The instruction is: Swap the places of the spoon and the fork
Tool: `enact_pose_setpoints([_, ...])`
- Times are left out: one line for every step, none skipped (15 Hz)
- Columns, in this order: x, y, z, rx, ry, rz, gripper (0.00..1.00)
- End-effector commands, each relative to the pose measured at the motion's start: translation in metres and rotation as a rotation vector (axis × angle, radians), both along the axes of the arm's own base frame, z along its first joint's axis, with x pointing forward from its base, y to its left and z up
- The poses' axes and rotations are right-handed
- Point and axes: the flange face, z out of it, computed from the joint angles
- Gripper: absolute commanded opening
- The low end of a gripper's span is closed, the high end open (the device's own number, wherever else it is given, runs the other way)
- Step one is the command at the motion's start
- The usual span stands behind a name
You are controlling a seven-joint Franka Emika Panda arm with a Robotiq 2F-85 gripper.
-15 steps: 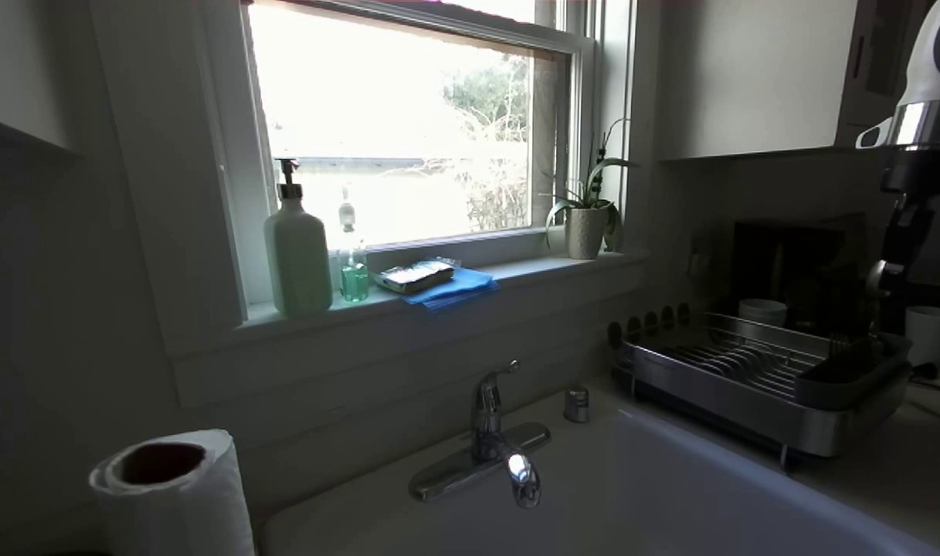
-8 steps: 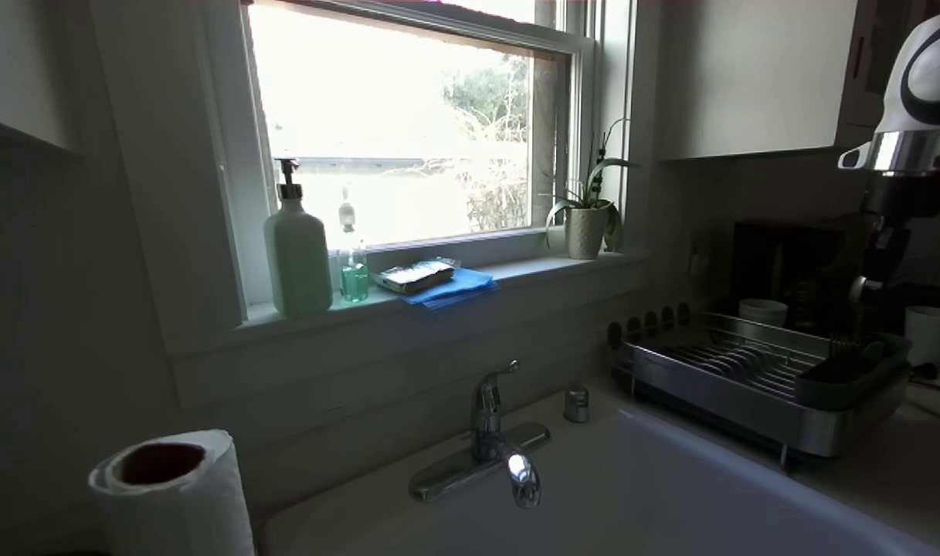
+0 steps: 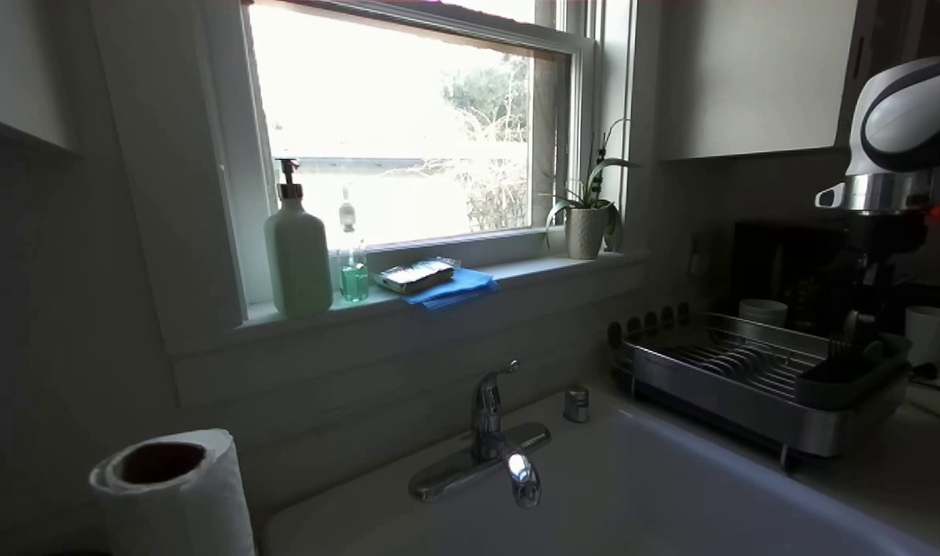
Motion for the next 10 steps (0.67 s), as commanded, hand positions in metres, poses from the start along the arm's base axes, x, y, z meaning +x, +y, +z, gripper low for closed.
enact_pose_setpoints([0.009, -0.008, -0.005, -0.003, 0.009, 0.004, 0.37])
enact_pose_setpoints([0.01, -0.009, -0.002, -0.008, 0.009, 0.004, 0.43])
enact_pose_setpoints([0.011, -0.009, 0.0, -0.011, 0.006, 0.003, 0.51])
enact_pose_setpoints([0.011, -0.009, 0.005, -0.014, -0.002, 0.005, 0.57])
enact_pose_setpoints([0.01, -0.01, 0.009, -0.019, -0.008, -0.001, 0.63])
enact_pose_setpoints([0.01, -0.01, 0.016, -0.021, -0.02, 0.002, 0.71])
enact_pose_setpoints([0.008, -0.01, 0.022, -0.021, -0.034, -0.003, 0.77])
enact_pose_setpoints([0.008, -0.009, 0.029, -0.023, -0.045, -0.004, 0.85])
enact_pose_setpoints([0.008, -0.006, 0.034, -0.009, -0.057, -0.006, 0.92])
enact_pose_setpoints([0.01, -0.003, 0.038, -0.001, -0.065, -0.008, 0.99])
